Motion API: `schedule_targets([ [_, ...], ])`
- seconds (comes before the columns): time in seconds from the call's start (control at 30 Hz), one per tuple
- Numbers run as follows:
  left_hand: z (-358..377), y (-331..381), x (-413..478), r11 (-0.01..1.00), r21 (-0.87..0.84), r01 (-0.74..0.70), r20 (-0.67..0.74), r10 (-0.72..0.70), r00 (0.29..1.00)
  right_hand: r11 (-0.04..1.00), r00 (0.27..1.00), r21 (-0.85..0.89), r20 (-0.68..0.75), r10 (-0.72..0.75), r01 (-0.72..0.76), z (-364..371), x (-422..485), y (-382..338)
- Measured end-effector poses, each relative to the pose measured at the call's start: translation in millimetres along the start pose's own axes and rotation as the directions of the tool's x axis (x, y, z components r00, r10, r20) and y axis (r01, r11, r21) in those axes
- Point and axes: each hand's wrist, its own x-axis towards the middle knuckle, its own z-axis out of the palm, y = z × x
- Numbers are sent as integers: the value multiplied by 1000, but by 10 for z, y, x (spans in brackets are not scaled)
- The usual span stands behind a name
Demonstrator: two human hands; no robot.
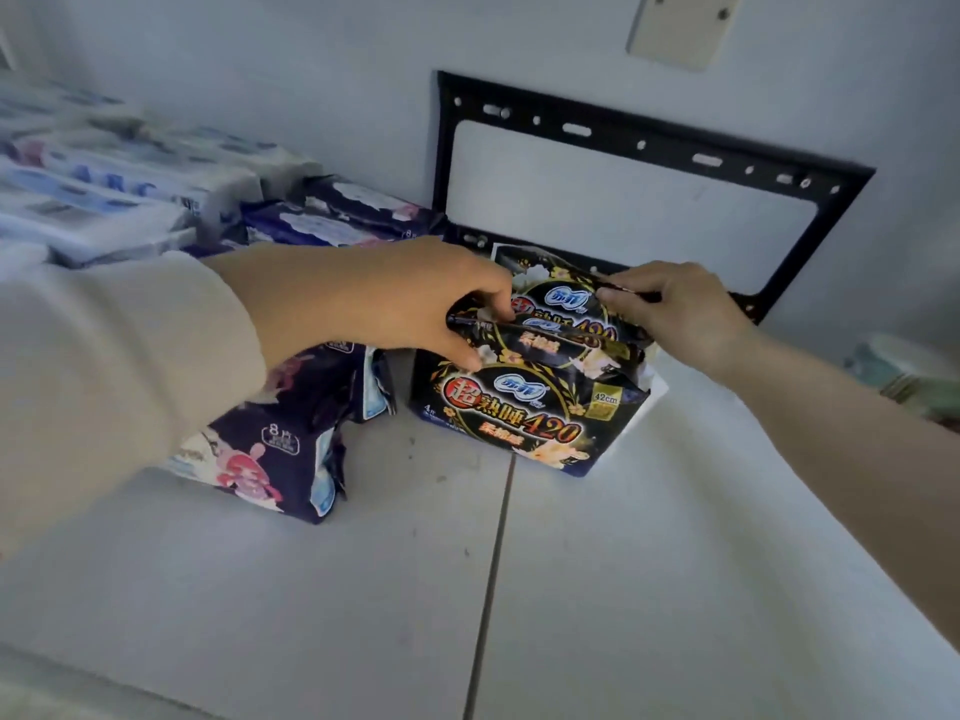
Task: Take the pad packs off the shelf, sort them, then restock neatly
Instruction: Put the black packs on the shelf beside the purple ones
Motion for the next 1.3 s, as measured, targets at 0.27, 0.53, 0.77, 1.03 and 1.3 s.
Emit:
schedule_targets([
  [0.27,-78,-262,152,999,36,19,23,-20,1000,974,985,177,121,119,-140,115,339,-99],
  [0.53,-102,-387,160,993,114,26,-8,-25,1000,937,949,269,279,148,-225,181,439,-183],
  [0.77,-119,-388,122,990,136,24,-6,-23,1000,925,934,258,297,198,-278,209,506,-224],
  [1.03,-71,-365,167,987,153,45,-27,-41,999,938,937,240,305,170,-248,221,503,-257],
  [1.3,-77,-248,60,983,149,104,20,-109,994,972,969,167,210,130,-167,184,427,-358],
])
